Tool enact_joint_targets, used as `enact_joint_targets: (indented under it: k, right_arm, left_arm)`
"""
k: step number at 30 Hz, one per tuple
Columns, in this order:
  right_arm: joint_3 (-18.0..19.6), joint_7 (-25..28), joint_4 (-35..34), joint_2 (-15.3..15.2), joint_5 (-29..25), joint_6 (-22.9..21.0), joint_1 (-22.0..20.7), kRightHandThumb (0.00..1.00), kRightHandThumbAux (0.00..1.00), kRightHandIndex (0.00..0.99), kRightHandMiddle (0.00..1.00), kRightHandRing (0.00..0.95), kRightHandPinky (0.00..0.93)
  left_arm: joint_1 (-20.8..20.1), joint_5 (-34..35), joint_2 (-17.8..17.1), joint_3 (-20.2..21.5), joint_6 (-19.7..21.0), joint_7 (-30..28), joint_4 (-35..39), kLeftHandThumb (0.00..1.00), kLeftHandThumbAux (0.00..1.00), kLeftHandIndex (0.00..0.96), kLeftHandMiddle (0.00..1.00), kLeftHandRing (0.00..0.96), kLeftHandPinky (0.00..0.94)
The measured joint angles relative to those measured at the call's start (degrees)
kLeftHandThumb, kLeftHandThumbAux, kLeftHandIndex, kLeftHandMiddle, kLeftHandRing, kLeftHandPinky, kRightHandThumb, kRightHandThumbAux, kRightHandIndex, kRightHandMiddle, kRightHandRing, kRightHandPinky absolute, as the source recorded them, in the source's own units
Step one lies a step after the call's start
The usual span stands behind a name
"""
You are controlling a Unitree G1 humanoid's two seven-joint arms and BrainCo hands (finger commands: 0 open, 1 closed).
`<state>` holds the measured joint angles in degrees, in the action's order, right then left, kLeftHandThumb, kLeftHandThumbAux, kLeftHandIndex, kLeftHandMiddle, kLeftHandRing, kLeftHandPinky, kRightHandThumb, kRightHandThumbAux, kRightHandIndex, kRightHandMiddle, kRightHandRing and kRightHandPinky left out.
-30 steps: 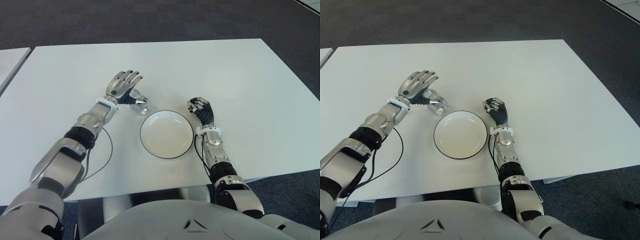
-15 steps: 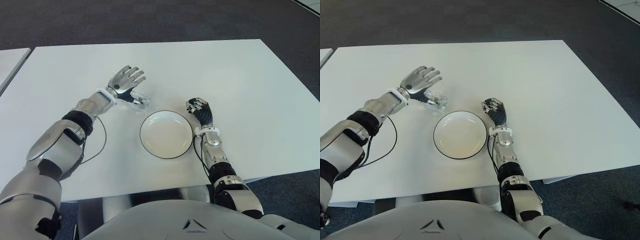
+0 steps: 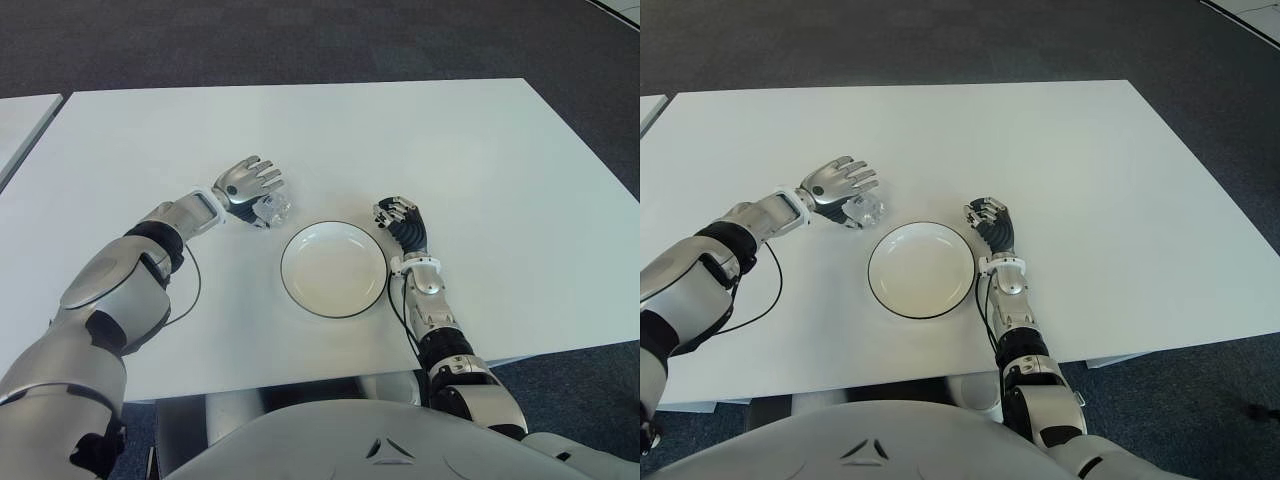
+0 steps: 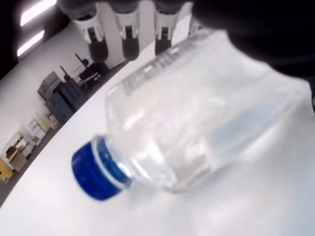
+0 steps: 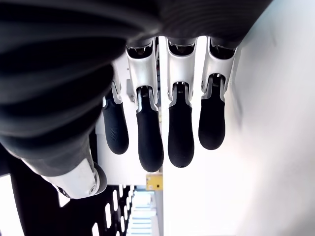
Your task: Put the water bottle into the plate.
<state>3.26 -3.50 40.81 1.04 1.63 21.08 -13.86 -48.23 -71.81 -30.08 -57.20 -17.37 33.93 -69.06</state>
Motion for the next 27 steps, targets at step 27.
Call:
enact_joint_targets:
  k: [27]
  right_arm:
    - [-0.1, 0.0, -3.4, 0.0, 0.1, -1.1, 2.4, 0.703, 0.729, 0.43, 0.542, 0.542, 0.544]
  left_arm:
    - [-2.7, -3.0, -6.4, -10.2, 0.6, 1.2, -1.3, 0.564, 0.306, 0.0, 0.0, 0.0, 0.0]
